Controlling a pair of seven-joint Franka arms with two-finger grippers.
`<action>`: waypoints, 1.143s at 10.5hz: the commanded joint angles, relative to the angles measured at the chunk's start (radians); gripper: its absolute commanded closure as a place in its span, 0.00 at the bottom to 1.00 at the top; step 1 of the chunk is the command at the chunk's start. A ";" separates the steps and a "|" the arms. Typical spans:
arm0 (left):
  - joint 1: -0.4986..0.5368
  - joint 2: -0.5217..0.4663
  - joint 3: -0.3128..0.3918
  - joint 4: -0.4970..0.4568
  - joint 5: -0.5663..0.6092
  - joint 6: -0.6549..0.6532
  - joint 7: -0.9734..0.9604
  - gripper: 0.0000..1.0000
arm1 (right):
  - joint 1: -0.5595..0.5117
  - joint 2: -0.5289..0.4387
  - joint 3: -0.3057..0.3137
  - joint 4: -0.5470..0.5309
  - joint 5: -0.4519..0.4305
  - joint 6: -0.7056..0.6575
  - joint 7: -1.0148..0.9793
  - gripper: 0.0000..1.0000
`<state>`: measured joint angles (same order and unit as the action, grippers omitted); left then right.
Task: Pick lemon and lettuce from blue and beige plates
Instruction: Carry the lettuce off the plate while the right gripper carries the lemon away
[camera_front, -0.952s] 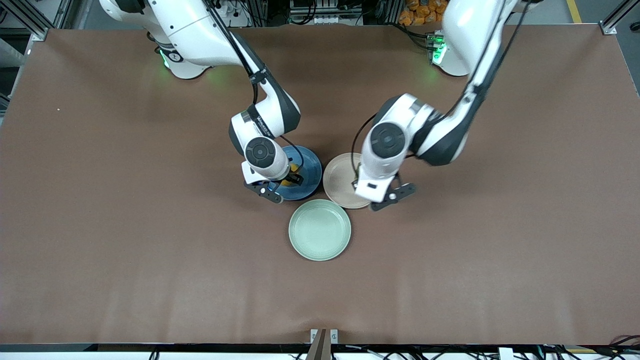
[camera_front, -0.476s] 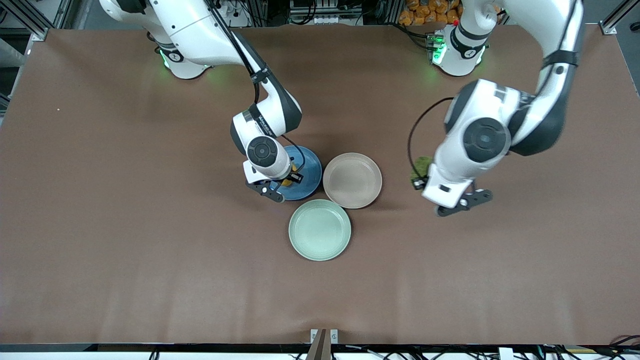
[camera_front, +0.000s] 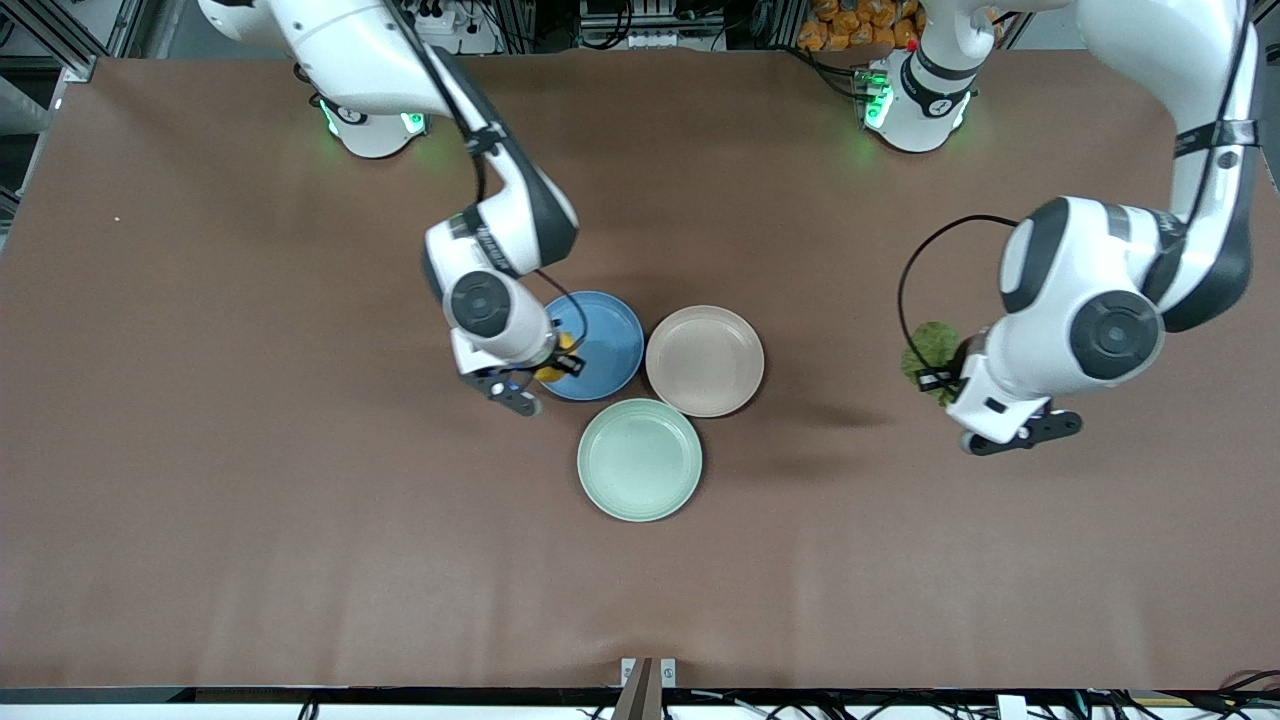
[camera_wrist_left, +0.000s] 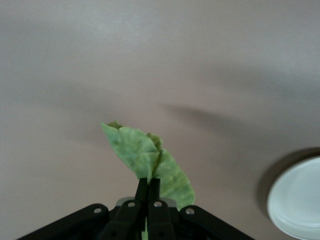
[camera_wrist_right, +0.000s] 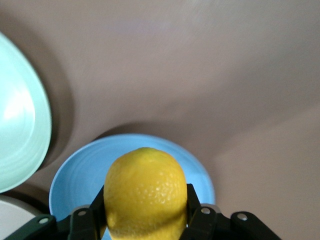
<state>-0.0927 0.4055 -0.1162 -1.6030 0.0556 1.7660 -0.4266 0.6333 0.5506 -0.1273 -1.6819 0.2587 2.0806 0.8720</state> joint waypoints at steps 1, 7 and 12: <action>0.051 0.062 -0.014 0.000 0.007 0.006 0.035 1.00 | -0.140 -0.043 0.008 0.019 0.017 -0.100 -0.201 1.00; 0.090 0.171 -0.010 0.009 0.024 0.102 0.066 0.00 | -0.441 -0.031 0.005 0.028 -0.113 -0.131 -0.699 1.00; 0.079 0.006 -0.014 0.028 0.024 0.015 0.074 0.00 | -0.549 0.051 0.005 0.028 -0.190 -0.033 -0.896 1.00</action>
<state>-0.0107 0.5077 -0.1227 -1.5658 0.0563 1.8355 -0.3660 0.1112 0.5716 -0.1378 -1.6621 0.0903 2.0178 0.0280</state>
